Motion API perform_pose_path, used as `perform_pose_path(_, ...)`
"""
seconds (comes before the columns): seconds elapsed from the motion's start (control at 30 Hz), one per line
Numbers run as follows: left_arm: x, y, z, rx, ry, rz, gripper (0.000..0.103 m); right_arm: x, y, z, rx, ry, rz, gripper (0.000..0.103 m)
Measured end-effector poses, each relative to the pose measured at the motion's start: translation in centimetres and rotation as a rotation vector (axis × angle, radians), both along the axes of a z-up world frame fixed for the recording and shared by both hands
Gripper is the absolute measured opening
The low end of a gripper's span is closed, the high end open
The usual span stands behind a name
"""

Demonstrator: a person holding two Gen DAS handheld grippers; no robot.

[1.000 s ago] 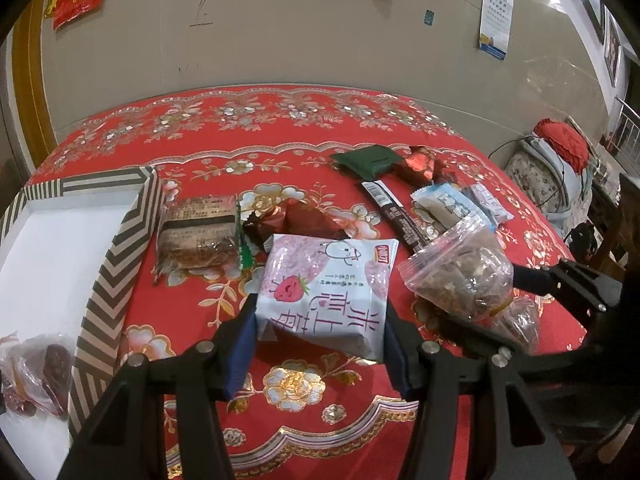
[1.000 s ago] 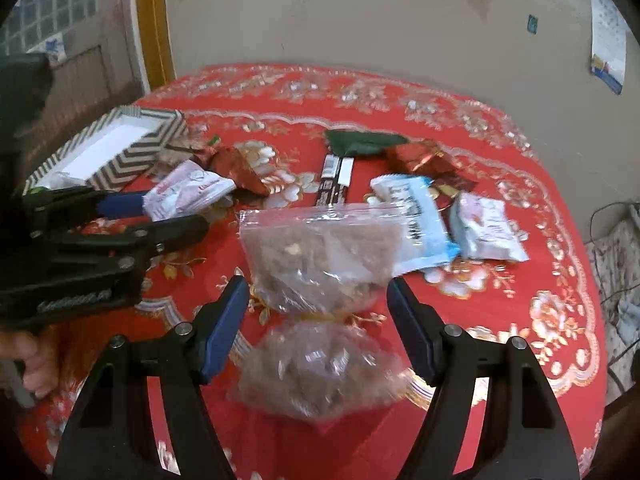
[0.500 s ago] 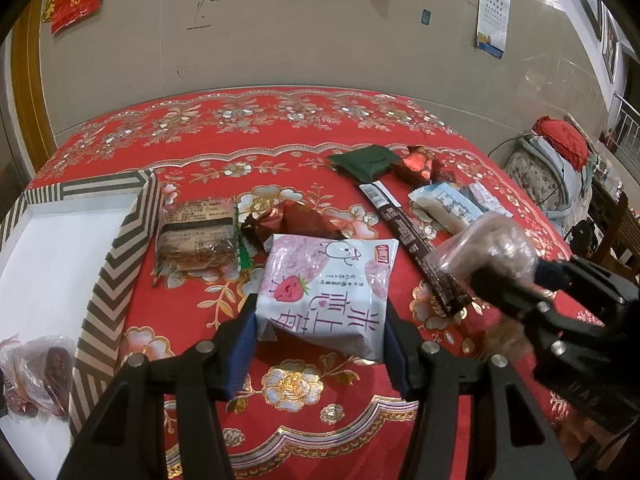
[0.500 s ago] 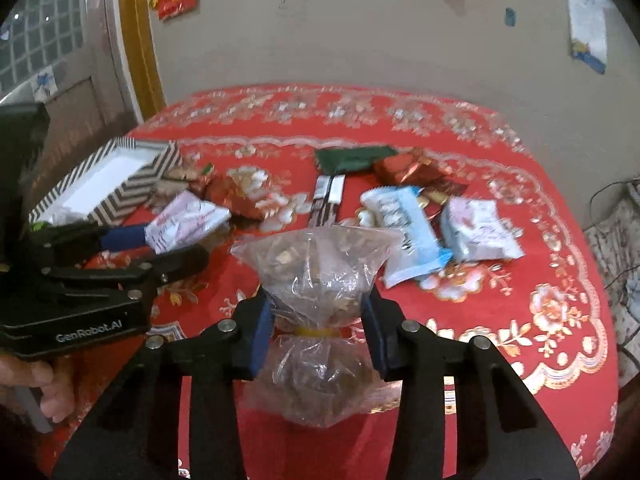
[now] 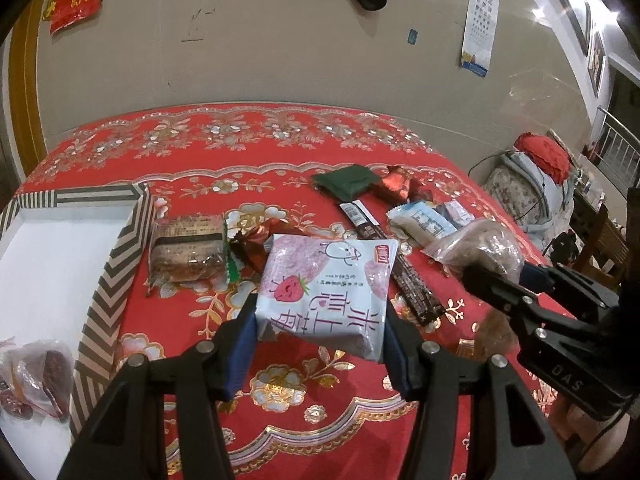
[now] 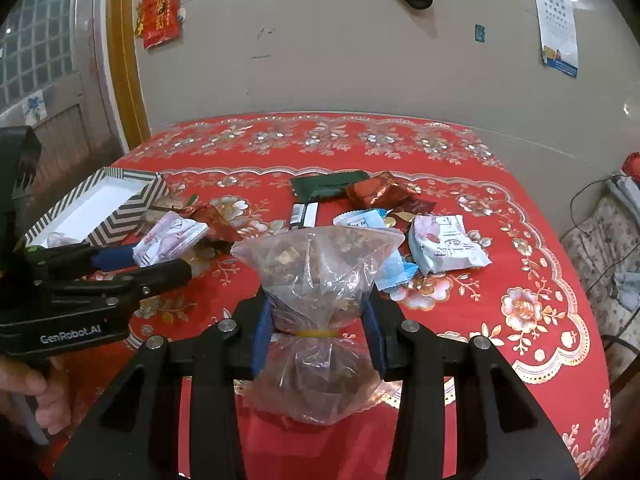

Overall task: Organize snacks
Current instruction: 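Raise the nut bag with the right gripper while the left holds the pink packet, then carry the pink packet and nut bag into the white box and open both grippers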

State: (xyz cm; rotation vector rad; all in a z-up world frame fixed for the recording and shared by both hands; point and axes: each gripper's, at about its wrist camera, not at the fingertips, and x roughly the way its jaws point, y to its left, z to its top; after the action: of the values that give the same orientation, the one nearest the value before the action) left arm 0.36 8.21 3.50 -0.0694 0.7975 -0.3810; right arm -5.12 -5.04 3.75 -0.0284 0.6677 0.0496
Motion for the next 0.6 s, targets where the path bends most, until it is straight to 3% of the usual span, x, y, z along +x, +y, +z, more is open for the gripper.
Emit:
perform_pose_path(0.27,0.06,-0.14,-0.31,0.021,0.000,0.002,0.058,-0.56,0.91,0.30,-0.060,-0.034,-0.003,0.039)
perform_pose_path(0.6,-0.14,0.02,-0.06,0.019,-0.001,0.009,0.058,-0.56,0.54,0.42,-0.057,-0.042,-0.036,0.039)
